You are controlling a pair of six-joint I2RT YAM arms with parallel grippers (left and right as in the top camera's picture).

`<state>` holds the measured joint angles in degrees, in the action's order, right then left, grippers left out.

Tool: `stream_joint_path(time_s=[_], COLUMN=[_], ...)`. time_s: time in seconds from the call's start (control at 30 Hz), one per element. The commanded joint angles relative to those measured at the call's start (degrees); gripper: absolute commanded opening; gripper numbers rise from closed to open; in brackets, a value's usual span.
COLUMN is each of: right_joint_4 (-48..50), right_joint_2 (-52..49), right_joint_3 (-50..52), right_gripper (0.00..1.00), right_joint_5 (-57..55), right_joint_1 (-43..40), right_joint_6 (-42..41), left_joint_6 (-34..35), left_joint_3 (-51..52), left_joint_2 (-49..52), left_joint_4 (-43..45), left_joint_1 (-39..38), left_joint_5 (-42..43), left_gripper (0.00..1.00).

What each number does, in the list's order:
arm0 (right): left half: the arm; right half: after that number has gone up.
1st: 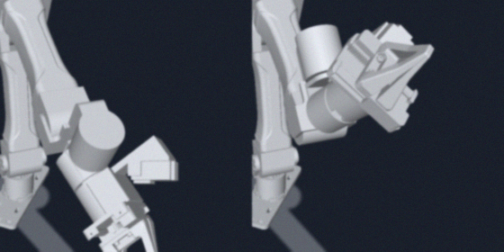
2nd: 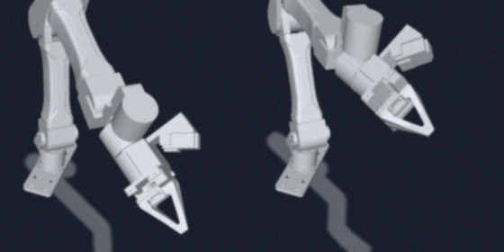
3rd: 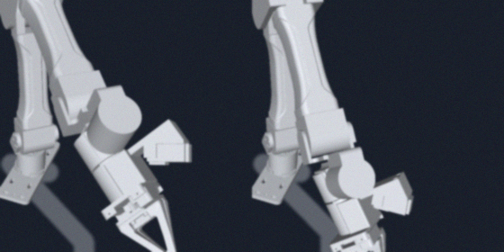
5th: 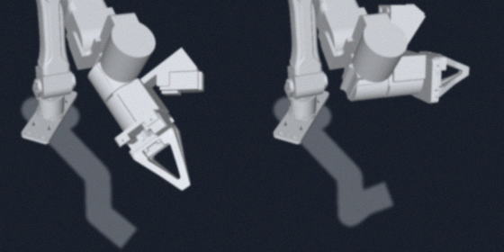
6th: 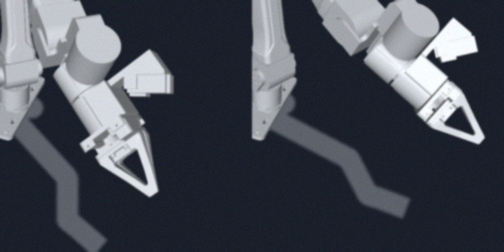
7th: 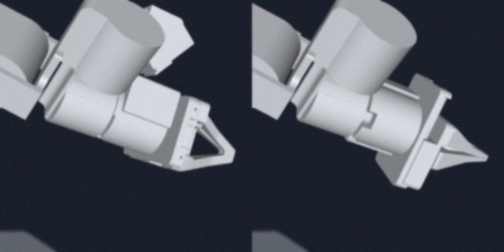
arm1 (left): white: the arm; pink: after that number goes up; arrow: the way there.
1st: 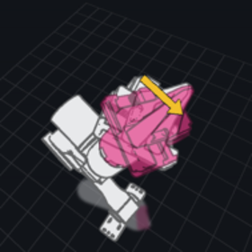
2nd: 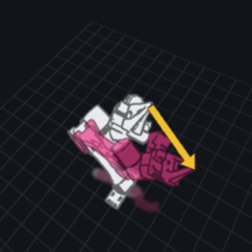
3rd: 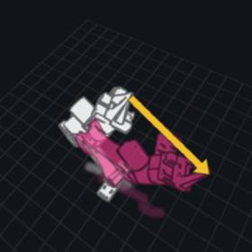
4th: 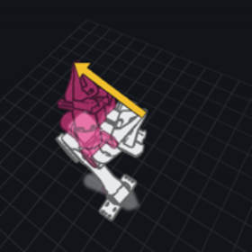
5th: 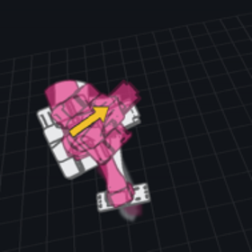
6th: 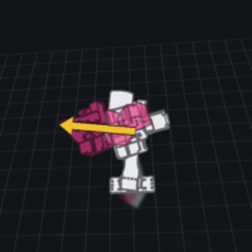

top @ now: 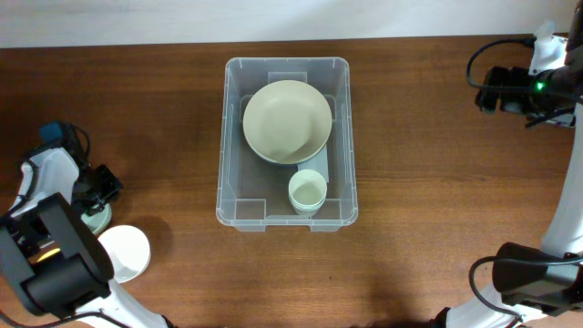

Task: Pack container
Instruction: 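Grasp the mint-green bowl rim with the left gripper and lift, then place the mint-green bowl in the bin's front left area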

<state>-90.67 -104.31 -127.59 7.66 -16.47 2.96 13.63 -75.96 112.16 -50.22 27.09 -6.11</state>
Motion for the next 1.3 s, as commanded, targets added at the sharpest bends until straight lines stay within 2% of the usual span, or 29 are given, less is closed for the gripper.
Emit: stream_joint_path(time_s=[0.0,0.2,0.33,0.53,0.7,0.83,1.0,1.27], right_joint_4=[0.04,0.02,0.02,0.02,0.02,0.02,0.02,0.0], right_joint_2=[-0.52,-0.52,-0.52,-0.52,-0.52,-0.52,-0.52,-0.52], right_joint_3=[0.09,0.09,0.09,0.09,0.09,0.09,0.09,0.09], right_gripper=[0.98,0.98,0.98,0.98,0.98,0.98,0.98,0.98], right_joint_5=[0.79,0.79,0.76,0.76,0.76,0.76,0.76,0.79], right_joint_1=[-0.04,-0.04,-0.04,-0.04,-0.04,-0.04,-0.04,-0.04], right_joint_6=[-0.46,-0.46,-0.46,-0.46,-0.46,-0.46,-0.46,-0.46], left_joint_6=[-0.46,-2.97,-3.74,-6.99,-7.93,-9.22,-9.27,-8.41], left_joint_3=[0.11,-3.93,-13.92,-33.9,-45.53,-47.87,-47.76,-46.21], left_joint_2=[0.66,0.66,0.63,0.17,-0.31,-0.31,-0.2,-0.2], left_joint_4=[0.85,-0.72,-8.46,-22.73,-30.75,-34.77,-39.6,-43.91], left_joint_1=[0.09,-0.72,-3.32,-11.93,-24.39,-36.46,-47.87,-58.01], left_joint_5=[0.52,4.28,4.48,8.83,9.81,9.79,9.29,7.87], left_gripper=[0.01,0.01,0.01,0.01,0.01,0.01,0.01,0.01])
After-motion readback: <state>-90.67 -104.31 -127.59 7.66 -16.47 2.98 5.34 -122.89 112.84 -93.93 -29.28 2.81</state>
